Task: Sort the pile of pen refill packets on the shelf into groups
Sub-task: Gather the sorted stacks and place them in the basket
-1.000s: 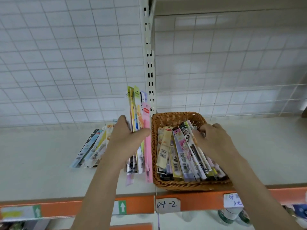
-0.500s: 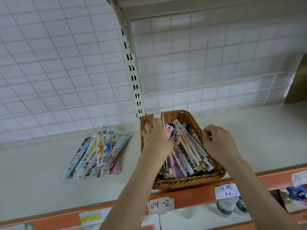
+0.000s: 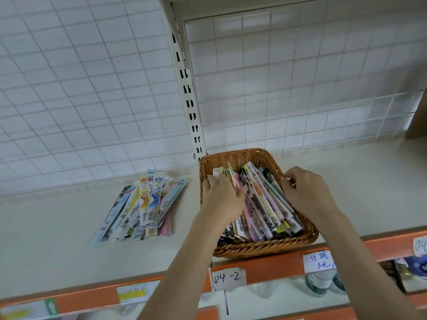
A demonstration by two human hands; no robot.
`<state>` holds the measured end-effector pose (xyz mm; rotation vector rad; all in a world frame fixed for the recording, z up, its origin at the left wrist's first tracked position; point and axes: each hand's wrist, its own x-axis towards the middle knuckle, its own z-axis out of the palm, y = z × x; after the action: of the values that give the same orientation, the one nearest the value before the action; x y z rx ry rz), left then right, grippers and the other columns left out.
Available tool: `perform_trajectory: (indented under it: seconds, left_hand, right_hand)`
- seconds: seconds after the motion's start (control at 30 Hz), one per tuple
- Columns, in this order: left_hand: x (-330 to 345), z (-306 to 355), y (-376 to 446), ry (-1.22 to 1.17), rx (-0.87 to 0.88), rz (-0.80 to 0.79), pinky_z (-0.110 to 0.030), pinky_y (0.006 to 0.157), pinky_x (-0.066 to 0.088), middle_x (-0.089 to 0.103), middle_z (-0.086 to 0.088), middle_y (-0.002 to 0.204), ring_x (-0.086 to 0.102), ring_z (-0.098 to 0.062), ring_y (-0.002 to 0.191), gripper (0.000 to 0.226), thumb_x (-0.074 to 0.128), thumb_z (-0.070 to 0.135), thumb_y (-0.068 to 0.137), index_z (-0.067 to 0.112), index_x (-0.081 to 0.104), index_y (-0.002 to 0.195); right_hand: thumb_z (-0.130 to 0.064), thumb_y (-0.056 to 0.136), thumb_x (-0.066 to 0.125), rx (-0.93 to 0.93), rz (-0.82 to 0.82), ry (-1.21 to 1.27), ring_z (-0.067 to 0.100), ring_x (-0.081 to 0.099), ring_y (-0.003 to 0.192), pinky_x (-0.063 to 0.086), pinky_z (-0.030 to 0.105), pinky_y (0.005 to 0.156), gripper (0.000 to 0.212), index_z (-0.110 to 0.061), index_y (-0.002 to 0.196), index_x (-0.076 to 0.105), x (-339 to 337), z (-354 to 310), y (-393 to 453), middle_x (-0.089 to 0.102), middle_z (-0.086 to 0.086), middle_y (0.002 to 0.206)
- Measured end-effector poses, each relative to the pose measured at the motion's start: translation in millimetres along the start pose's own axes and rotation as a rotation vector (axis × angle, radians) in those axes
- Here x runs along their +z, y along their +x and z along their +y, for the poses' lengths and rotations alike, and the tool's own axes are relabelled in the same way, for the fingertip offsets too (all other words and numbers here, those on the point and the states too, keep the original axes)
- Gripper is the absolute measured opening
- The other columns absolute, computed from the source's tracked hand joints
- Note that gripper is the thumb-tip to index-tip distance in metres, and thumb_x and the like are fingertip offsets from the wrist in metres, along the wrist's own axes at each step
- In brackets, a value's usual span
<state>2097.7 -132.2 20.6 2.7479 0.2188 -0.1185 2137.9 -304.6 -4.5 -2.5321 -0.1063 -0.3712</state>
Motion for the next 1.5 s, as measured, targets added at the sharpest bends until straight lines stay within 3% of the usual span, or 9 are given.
perform_trajectory:
  seconds: [0.13, 0.37, 0.57, 0.73, 0.87, 1.07, 1.13, 1.3, 1.5]
  left_hand:
    - [-10, -7, 3, -0.250, 0.016, 0.099, -0.049, 0.117, 0.017, 0.019, -0.013, 0.155, 0.012, -0.031, 0.144, 0.068, 0.033, 0.052, 0.095, 0.013, 0.017, 0.149]
    - [-42, -57, -17, -0.409, 0.060, 0.312, -0.032, 0.100, 0.036, 0.049, 0.000, 0.136, 0.046, -0.016, 0.125, 0.047, 0.041, 0.044, 0.096, 0.018, 0.045, 0.134]
    - [-49, -131, -37, -0.475, 0.031, 0.359, -0.003, 0.051, 0.040, 0.063, 0.007, 0.090, 0.058, 0.006, 0.066, 0.029, 0.051, 0.030, 0.094, 0.013, 0.063, 0.115]
    - [-55, -199, -46, -0.436, -0.045, 0.358, -0.012, 0.060, 0.044, 0.059, 0.014, 0.075, 0.057, 0.001, 0.063, 0.021, 0.055, 0.027, 0.092, 0.014, 0.066, 0.105]
    - [-66, -255, -37, -0.391, -0.152, 0.363, -0.026, 0.071, 0.048, 0.065, 0.000, 0.088, 0.063, -0.019, 0.079, 0.024, 0.055, 0.031, 0.090, 0.015, 0.066, 0.104]
    - [-76, -317, -25, -0.313, -0.257, 0.319, -0.025, 0.081, 0.040, 0.063, 0.001, 0.097, 0.059, -0.022, 0.096, 0.029, 0.054, 0.034, 0.091, 0.015, 0.062, 0.112]
    - [-78, -329, -21, -0.287, -0.276, 0.303, -0.026, 0.085, 0.039, 0.064, -0.001, 0.103, 0.058, -0.022, 0.103, 0.032, 0.053, 0.035, 0.092, 0.014, 0.061, 0.116]
    - [-83, -344, -15, -0.283, -0.268, 0.270, -0.026, 0.085, 0.038, 0.063, -0.003, 0.110, 0.057, -0.022, 0.105, 0.035, 0.051, 0.035, 0.093, 0.014, 0.059, 0.119]
    - [-83, -356, -15, -0.311, -0.221, 0.275, -0.029, 0.087, 0.045, 0.064, -0.002, 0.109, 0.057, -0.019, 0.095, 0.034, 0.052, 0.036, 0.092, 0.015, 0.059, 0.118]
  right_hand:
    - [-0.024, 0.095, 0.046, -0.033, 0.010, -0.067, 0.025, 0.058, 0.090, 0.043, 0.028, 0.070, 0.028, -0.008, 0.113, 0.061, -4, -10, -2, 0.063, 0.010, 0.104]
    - [-0.023, 0.094, 0.047, -0.114, 0.057, -0.080, 0.022, 0.054, 0.089, 0.040, 0.027, 0.068, 0.025, -0.010, 0.109, 0.063, -2, -52, -11, 0.061, 0.008, 0.102]
    - [-0.026, 0.095, 0.046, -0.241, 0.035, -0.030, 0.018, 0.057, 0.090, 0.046, 0.029, 0.071, 0.022, -0.014, 0.104, 0.062, 18, -118, -29, 0.062, 0.002, 0.100]
    - [-0.027, 0.094, 0.048, -0.290, 0.045, 0.019, 0.021, 0.060, 0.092, 0.049, 0.033, 0.078, 0.021, -0.014, 0.103, 0.063, 54, -183, -46, 0.065, 0.003, 0.098]
    - [-0.027, 0.095, 0.044, -0.314, -0.048, -0.029, 0.020, 0.058, 0.091, 0.043, 0.027, 0.070, 0.023, -0.013, 0.102, 0.061, 96, -225, -50, 0.063, 0.003, 0.097]
    - [-0.028, 0.098, 0.039, -0.137, -0.209, -0.159, 0.023, 0.052, 0.082, 0.034, 0.027, 0.065, 0.024, -0.008, 0.093, 0.050, 144, -242, -47, 0.051, 0.007, 0.088]
    - [-0.041, 0.097, 0.040, -0.055, -0.210, -0.179, 0.028, 0.057, 0.093, 0.039, 0.030, 0.068, 0.035, -0.007, 0.101, 0.048, 152, -241, -46, 0.055, 0.012, 0.098]
    - [-0.085, 0.071, 0.028, 0.142, -0.270, -0.201, 0.034, 0.056, 0.107, 0.050, 0.040, 0.086, 0.107, 0.000, 0.135, 0.036, 175, -245, -32, 0.056, 0.020, 0.116]
    - [-0.080, 0.077, 0.038, 0.162, -0.448, -0.325, 0.037, 0.027, 0.133, 0.035, 0.047, 0.101, 0.102, -0.018, 0.151, 0.004, 192, -269, -27, 0.026, 0.020, 0.145]
